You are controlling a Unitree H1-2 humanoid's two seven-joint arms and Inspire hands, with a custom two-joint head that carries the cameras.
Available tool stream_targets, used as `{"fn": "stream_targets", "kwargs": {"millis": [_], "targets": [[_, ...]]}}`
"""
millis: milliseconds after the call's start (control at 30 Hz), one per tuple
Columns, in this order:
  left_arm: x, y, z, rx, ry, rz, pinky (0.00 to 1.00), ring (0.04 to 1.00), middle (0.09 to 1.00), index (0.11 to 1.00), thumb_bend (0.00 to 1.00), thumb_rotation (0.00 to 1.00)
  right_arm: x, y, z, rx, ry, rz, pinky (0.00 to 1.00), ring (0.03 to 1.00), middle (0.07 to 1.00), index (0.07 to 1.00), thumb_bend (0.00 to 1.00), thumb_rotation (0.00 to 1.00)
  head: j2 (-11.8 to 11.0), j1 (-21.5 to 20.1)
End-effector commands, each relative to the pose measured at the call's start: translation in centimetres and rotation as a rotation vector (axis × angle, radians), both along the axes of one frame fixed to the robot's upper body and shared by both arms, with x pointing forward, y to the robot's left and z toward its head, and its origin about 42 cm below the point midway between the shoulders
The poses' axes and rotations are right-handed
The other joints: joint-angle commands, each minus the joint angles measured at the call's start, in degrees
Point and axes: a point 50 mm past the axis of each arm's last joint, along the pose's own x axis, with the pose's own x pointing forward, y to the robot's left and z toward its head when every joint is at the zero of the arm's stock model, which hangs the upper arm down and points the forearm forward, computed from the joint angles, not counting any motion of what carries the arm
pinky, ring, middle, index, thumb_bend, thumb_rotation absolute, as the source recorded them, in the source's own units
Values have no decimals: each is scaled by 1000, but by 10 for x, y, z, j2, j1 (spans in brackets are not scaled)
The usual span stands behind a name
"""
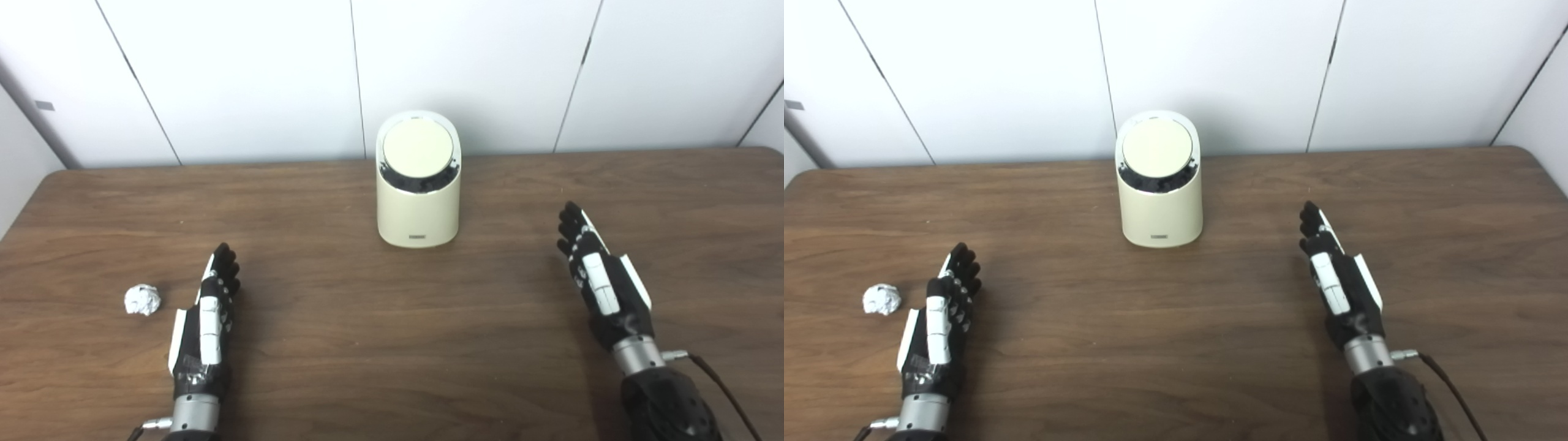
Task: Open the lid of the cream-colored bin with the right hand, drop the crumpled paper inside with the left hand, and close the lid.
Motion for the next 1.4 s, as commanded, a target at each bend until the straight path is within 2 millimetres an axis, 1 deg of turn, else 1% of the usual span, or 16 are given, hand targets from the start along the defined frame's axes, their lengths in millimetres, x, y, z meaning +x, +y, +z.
{"fn": "stream_targets", "kwargs": {"millis": [0, 33, 133, 200, 333, 433, 533, 567, 667, 733, 833, 933, 1067, 1200, 1367], "targets": [[-6, -8, -7, -16, 2, -4, 1000, 987, 981, 993, 635, 1000, 18, -9, 24, -31, -65, -8, 959, 982, 975, 959, 668, 857, 1, 1], [-6, -8, -7, -15, -1, -6, 998, 987, 981, 991, 635, 1000, 21, -11, 26, -33, -63, -6, 968, 990, 980, 963, 653, 821, 0, 2], [-5, -9, -8, -20, 1, -11, 1000, 984, 976, 987, 632, 1000, 30, -14, 36, -40, -68, 8, 975, 997, 987, 968, 636, 767, -1, 0], [-6, -10, -8, -25, 5, -10, 1000, 987, 978, 990, 626, 1000, 37, -14, 42, -51, -77, 14, 968, 991, 982, 964, 648, 745, -1, 0], [-6, -10, -9, -25, 6, -9, 1000, 988, 979, 996, 609, 1000, 45, -8, 51, -55, -82, 16, 972, 975, 970, 952, 684, 721, -3, -5], [-6, -9, -9, -23, 0, -12, 1000, 988, 978, 992, 615, 1000, 50, -3, 57, -70, -89, 30, 973, 972, 969, 951, 694, 713, -3, -6], [-6, -9, -9, -26, -5, -16, 1000, 991, 983, 993, 614, 1000, 57, 3, 65, -97, -104, 52, 971, 974, 974, 962, 669, 697, -3, -10], [-6, -8, -9, -20, -3, -17, 1000, 990, 982, 993, 612, 1000, 60, 6, 69, -111, -107, 56, 963, 977, 976, 966, 657, 682, -7, -10], [-7, -7, -10, -14, 1, -19, 1000, 991, 983, 999, 610, 1000, 67, 14, 79, -137, -120, 68, 959, 990, 974, 961, 623, 578, -7, -9], [-8, -7, -11, -10, 6, -14, 1000, 993, 985, 998, 613, 1000, 73, 18, 86, -157, -130, 74, 957, 985, 975, 954, 636, 523, -10, -11], [-8, -6, -11, -12, 4, -13, 1000, 996, 986, 999, 615, 1000, 80, 24, 94, -201, -145, 68, 915, 963, 963, 936, 655, 484, -11, -15], [-9, -7, -11, -17, 4, -17, 1000, 996, 985, 996, 611, 1000, 87, 29, 100, -230, -148, 67, 942, 956, 953, 931, 666, 445, -14, -16], [-10, -9, -12, -20, 11, -19, 1000, 1000, 989, 994, 621, 1000, 96, 33, 105, -265, -149, 63, 957, 954, 946, 929, 699, 447, -16, -12], [-10, -11, -13, -19, 12, -21, 1000, 1000, 989, 993, 613, 1000, 108, 39, 117, -338, -156, 53, 957, 954, 943, 933, 756, 474, -20, -10], [-10, -15, -15, -7, 13, -20, 1000, 994, 985, 1000, 596, 1000, 121, 47, 131, -391, -175, 55, 937, 946, 941, 939, 765, 474, -22, -9]]}}
